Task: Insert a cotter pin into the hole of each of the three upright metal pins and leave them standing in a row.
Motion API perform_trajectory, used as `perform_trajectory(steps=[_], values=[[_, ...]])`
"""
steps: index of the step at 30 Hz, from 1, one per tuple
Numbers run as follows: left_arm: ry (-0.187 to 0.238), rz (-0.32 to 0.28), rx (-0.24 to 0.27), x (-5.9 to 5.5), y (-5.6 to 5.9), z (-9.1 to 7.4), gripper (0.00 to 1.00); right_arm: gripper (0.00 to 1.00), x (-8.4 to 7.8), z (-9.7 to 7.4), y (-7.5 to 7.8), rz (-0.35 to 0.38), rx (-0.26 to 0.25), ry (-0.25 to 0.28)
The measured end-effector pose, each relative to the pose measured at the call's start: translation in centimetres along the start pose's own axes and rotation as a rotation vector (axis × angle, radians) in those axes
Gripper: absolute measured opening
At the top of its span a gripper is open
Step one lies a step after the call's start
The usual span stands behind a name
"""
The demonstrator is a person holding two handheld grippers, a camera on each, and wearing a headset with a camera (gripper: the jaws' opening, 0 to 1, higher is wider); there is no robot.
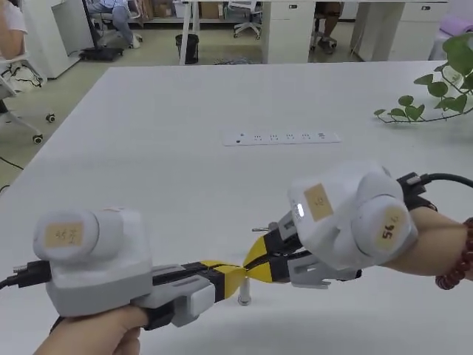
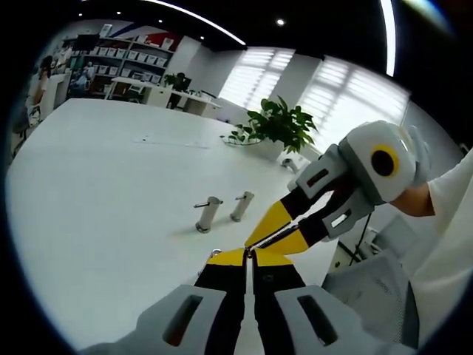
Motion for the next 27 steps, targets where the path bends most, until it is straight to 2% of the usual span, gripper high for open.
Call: perform_trajectory(steps=[9, 15, 20, 23, 27], values=[[-0.001, 0.014, 0.001, 0.0, -0.1, 0.1, 0.00, 0.09, -0.2, 0.2, -0.2, 0.031, -0.001, 0.007], [-0.008, 0.043, -0.007, 0.0, 0.0, 0.0, 0.00, 0.11, -0.9, -0.5, 0.2, 0.093, -0.006, 0.020], [-0.026, 0.100, -0.014, -0.2, 0.1, 0.0, 0.00, 0.12, -1.6, -1.2, 0.3, 0.175, 0.043, 0.056], [-0.039, 0.156, -0.027, -0.5, 0.3, -0.1, 0.00, 0.13, -2.2, -1.4, 0.1, 0.262, 0.105, 0.091], [-0.058, 0.216, -0.045, -0.7, 0.5, -0.2, 0.00, 0.15, -2.7, -1.7, -0.1, 0.362, 0.158, 0.134]])
Point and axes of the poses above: the centre of the closed fingertips' face, and the gripper's own axes: z roughly forward along the fingers, y roughly to its right, x roughly out of its top, the point moved 10 cm from there along -z, roughly backward along the fingers, and after that the axes turned 12 degrees about -z, right-handed, at the moved point
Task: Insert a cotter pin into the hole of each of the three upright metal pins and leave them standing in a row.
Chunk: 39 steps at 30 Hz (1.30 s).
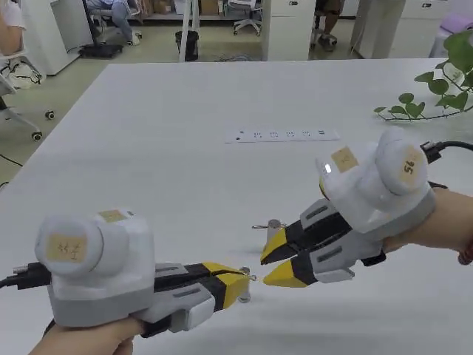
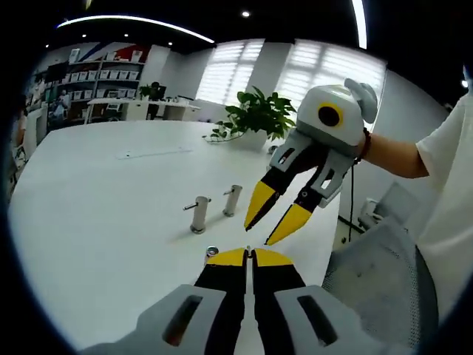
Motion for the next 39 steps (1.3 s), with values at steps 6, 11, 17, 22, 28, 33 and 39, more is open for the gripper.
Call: perform_trajectory(steps=[6, 11, 17, 22, 28, 33, 39], values=[[-0.030, 0.097, -0.054, -0.2, 0.5, -0.1, 0.00, 0.16, -0.6, -0.5, -0.2, 0.099, 0.102, 0.053], [-0.058, 0.172, -0.099, -0.4, 1.1, -0.1, 0.00, 0.16, -1.0, -0.7, -0.2, 0.124, 0.159, 0.070], [-0.097, 0.237, -0.125, -0.7, 1.6, 0.1, 0.00, 0.16, -1.4, -0.3, -0.7, 0.135, 0.222, 0.074], [-0.102, 0.272, -0.159, -0.8, 1.9, 0.1, 0.00, 0.16, -1.4, 0.2, -1.1, 0.135, 0.237, 0.075], [-0.106, 0.309, -0.182, -0.6, 2.0, 0.1, 0.00, 0.15, -1.3, 0.5, -1.5, 0.129, 0.262, 0.086], [-0.114, 0.333, -0.205, -0.6, 2.2, 0.1, 0.00, 0.14, -0.9, 0.6, -1.7, 0.113, 0.279, 0.108], [-0.113, 0.343, -0.225, -0.6, 2.5, 0.2, 0.00, 0.11, -0.8, 0.8, -1.9, 0.105, 0.311, 0.116]])
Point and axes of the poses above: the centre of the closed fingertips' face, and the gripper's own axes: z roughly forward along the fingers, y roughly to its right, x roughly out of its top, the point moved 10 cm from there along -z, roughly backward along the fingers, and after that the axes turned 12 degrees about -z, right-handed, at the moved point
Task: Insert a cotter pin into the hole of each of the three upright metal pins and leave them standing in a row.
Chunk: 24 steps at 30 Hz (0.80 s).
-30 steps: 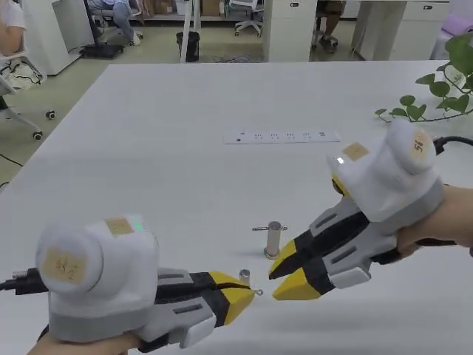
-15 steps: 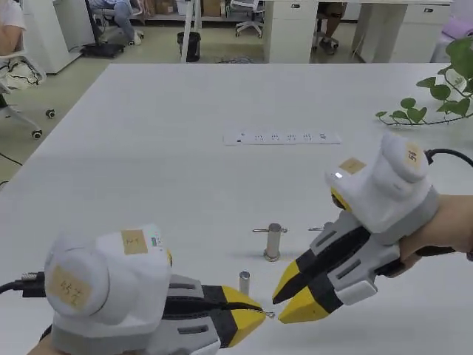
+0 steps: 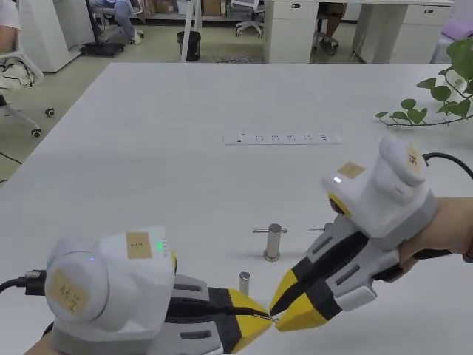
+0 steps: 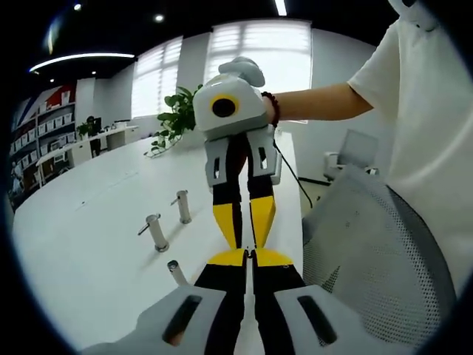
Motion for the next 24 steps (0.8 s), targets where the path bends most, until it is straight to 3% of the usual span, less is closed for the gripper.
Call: perform_trajectory(steps=[15, 24], values=[[-0.001, 0.012, -0.024, -0.03, 0.17, 0.01, 0.00, 0.05, -0.33, 0.21, 0.03, -0.008, 0.042, -0.006], [0.003, 0.003, -0.008, -0.07, -0.08, 0.13, 0.00, 0.03, -0.23, 0.21, 0.20, -0.048, 0.016, -0.035]])
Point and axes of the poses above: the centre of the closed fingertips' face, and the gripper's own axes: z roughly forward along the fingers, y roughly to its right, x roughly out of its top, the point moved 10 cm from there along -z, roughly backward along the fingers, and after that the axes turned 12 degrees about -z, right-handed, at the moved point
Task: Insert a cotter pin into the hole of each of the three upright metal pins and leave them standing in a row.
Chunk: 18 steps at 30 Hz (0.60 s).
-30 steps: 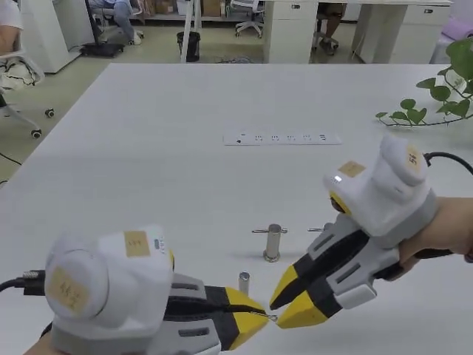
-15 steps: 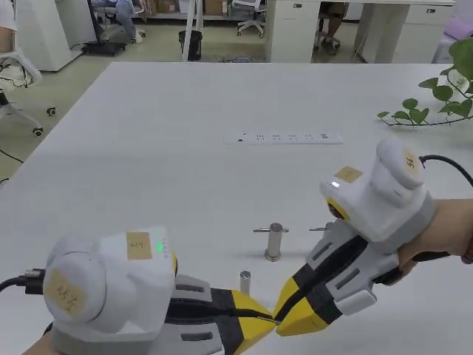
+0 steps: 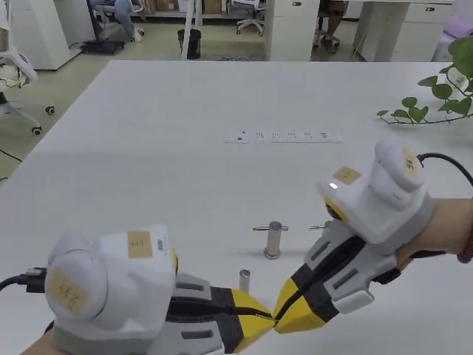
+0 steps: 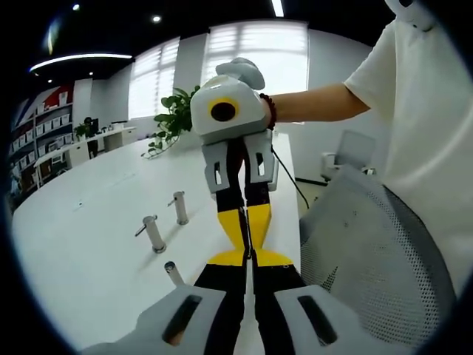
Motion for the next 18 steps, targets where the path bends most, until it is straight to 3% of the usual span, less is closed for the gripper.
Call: perform_trajectory(steps=[11, 18], values=[[0.021, -0.041, 0.058, -0.2, -0.6, 0.1, 0.03, 0.03, 0.2, -0.1, 0.3, -0.004, -0.059, -0.042], [0.044, -0.058, 0.113, -0.5, -1.1, 0.1, 0.12, 0.03, 0.1, -0.6, 0.8, 0.009, -0.118, -0.104]])
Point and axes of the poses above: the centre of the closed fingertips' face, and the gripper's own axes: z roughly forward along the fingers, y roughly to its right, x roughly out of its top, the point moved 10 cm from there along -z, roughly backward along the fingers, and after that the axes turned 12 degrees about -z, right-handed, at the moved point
